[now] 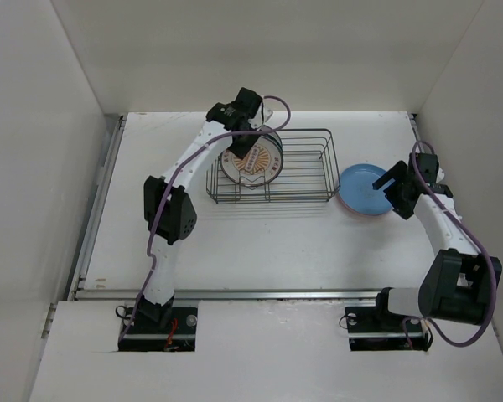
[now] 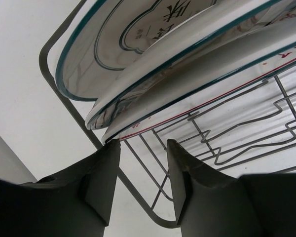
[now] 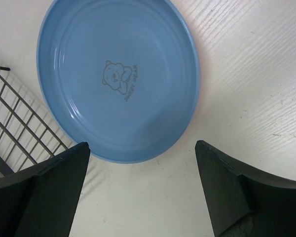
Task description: Unload the plates from the dish rack
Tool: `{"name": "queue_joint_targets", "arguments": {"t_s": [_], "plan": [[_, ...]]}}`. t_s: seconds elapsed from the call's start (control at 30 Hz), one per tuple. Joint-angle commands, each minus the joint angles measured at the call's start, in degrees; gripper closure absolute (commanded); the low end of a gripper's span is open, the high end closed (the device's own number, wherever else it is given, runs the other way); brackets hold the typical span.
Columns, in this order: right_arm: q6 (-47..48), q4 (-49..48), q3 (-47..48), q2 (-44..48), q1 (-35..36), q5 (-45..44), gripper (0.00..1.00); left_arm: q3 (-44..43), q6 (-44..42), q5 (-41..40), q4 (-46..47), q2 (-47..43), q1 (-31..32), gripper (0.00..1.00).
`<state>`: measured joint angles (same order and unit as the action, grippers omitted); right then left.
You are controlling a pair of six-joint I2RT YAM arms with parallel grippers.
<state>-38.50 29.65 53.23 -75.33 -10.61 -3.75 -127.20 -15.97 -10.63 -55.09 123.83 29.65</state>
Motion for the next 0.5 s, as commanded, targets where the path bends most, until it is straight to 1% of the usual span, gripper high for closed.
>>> {"name": "queue_joint_targets", "arguments": {"t_s": [0.0,0.07,0.1,0.17,0.27,0.37,0.43,0.47], "plan": [[1.3,-0.9,1.8,1.8,0.6,-1.3,0.07,0.2,0.5,-4.0,4.1,-5.9,-0.6,0.59],[1.3,-1.4,1.8,1.8,1.1,-1.3,0.07,-0.5,-0.1,-4.0,3.5,-6.4,-0.6,0.58],[1.3,-1.4,1.8,1.8,1.1,-1.3,0.07,-1.6,-0.1,-4.0,3.5,-6.4,-0.6,0.55],[1.3,-1.4,1.8,1.2,1.1,-1.3,0.07,-2.2,-0.1,-4.0,3.0,-6.4,-0.6,0.53],[1.9,-1.4,1.8,1.2,1.1,-0.8,0.07,-0.9,-1.3,-4.0,4.1,-6.4,-0.6,0.46],[1.9,-1.4,1.8,1.2,1.1,-0.8,0.07,-0.3,-2.4,-2.1,4.2,-4.7,-0.6,0.46],[2.4,-1.4,1.8,1.2,1.1,-1.3,0.07,-0.3,-2.4,0.3,2.0,-3.3,-0.6,0.5],[2.4,-1.4,1.8,1.2,1.1,-1.3,0.07,-0.9,-2.4,0.9,1.3,-2.1,-0.6,0.54]]}}
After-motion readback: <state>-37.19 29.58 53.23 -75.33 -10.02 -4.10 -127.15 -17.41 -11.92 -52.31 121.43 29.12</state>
